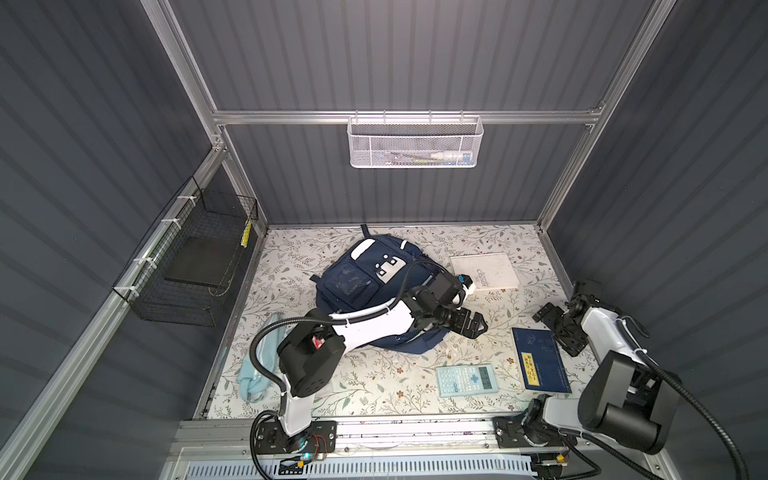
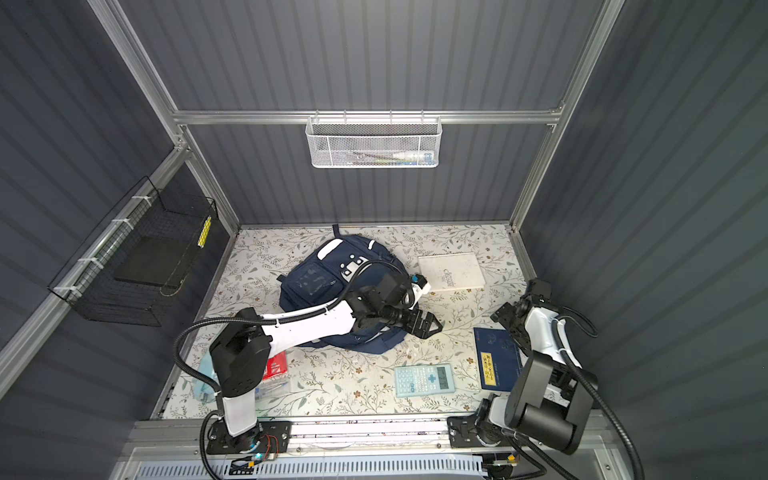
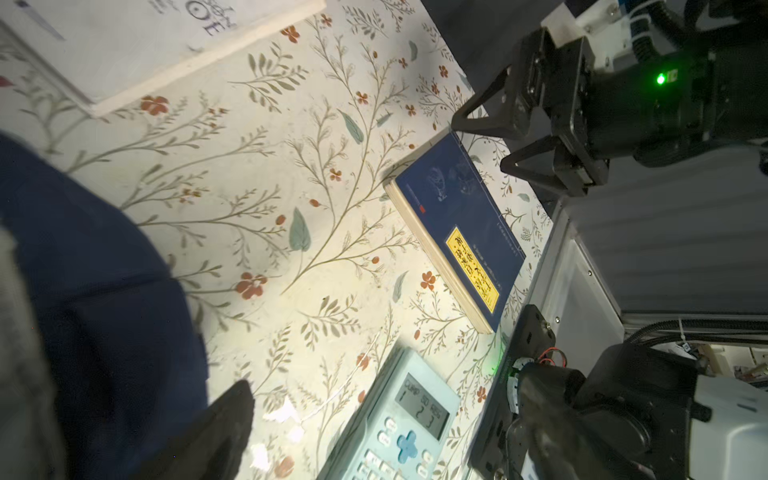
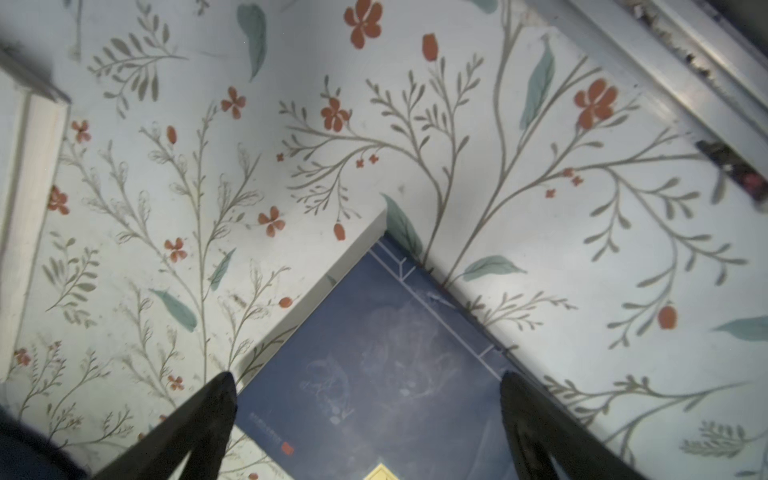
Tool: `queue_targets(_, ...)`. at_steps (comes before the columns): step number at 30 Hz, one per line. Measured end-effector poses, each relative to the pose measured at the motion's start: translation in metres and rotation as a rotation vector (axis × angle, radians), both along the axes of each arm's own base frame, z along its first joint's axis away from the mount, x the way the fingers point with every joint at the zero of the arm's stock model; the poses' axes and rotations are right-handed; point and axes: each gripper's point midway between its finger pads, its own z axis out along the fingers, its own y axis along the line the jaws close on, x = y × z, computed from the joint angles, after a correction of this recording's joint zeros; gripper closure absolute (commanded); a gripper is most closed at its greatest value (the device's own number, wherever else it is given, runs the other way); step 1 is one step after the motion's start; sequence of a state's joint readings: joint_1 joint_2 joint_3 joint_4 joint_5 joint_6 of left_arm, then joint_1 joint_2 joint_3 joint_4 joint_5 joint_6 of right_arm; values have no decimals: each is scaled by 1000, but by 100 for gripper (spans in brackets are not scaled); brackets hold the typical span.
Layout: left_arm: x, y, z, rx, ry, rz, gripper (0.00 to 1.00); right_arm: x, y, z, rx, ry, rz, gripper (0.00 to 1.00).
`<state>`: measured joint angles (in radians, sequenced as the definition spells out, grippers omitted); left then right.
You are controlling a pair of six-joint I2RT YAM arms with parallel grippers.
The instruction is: Pack the student bag
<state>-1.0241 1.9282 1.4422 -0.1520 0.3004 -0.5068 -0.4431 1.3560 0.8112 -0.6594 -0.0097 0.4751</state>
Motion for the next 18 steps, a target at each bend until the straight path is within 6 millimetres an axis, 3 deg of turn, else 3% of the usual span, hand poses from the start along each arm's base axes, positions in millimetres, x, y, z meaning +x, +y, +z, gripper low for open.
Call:
queue_targets(6,1,-29,-9,-41,9,-17,3,-7,-13,-23,-10,91,-11,1)
queue_targets(10,4,-42,-22,-58,33,-20,13,-3,-13,-32,16,111,5,3)
queue_targets(15,7,-56,-54,-43,71,-18,29,3,0,-33,65,69,28,5)
queue_targets(18,5,-60,-73,-18,93,-19,32,6,10,-34,97,47,52,7)
